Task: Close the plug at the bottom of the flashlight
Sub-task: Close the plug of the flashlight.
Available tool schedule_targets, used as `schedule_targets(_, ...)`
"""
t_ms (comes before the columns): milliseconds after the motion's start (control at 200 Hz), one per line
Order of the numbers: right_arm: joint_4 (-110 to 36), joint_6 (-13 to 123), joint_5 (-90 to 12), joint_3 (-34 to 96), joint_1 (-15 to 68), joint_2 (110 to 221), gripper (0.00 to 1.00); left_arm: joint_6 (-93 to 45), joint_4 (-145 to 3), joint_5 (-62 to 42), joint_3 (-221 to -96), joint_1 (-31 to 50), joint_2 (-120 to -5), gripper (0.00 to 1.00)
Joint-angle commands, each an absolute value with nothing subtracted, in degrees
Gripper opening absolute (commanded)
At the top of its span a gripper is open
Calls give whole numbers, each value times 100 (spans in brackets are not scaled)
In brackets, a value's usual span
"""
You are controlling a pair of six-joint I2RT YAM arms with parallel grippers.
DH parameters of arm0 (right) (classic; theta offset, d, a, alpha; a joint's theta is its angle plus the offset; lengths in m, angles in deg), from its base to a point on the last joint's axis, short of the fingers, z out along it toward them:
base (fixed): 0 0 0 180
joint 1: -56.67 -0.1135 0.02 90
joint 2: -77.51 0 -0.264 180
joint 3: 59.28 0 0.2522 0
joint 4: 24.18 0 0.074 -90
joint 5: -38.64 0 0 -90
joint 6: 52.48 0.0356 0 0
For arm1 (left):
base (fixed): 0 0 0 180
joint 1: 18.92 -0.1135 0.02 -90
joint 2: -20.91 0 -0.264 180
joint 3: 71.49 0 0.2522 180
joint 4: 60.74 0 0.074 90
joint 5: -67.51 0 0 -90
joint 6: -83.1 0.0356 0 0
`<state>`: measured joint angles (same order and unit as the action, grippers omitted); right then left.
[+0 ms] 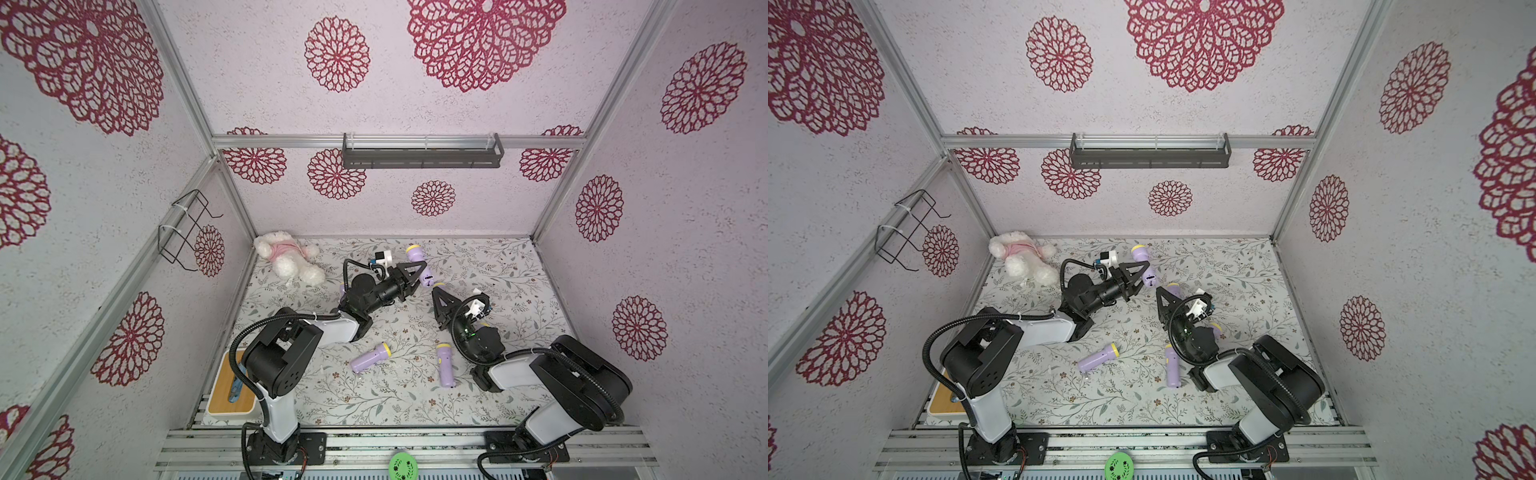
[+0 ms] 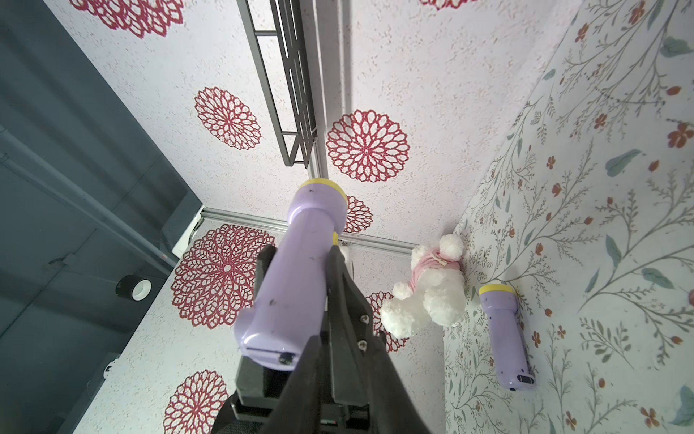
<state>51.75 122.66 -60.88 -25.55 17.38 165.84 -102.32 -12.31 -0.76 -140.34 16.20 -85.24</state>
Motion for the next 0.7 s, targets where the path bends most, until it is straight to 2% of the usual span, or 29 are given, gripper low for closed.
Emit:
schedule_targets(0, 5267, 11966, -6234, -2574, 1703, 16135, 27, -10262, -916, -42, -14000, 1529, -8271, 0)
schedule_targets(200, 4872, 11818, -6279, -2637, 1694, 15723, 32, -10297, -932, -35, -14039, 1462, -8298, 0)
schedule_targets(360, 4327, 11656, -6285, -2606, 1694, 15414, 41, -10100, -1324, -4, -14018, 1413, -8222, 0)
schedule_targets(540, 3170, 11106, -6350, -2561, 1694, 14640, 61, -9442, -2511, 22, -14005, 1299, -7977, 0)
schedule_targets(696, 1462, 10339, -6609, -2375, 1694, 13604, 81, -8533, -4454, -181, -14276, 1182, -7748, 0)
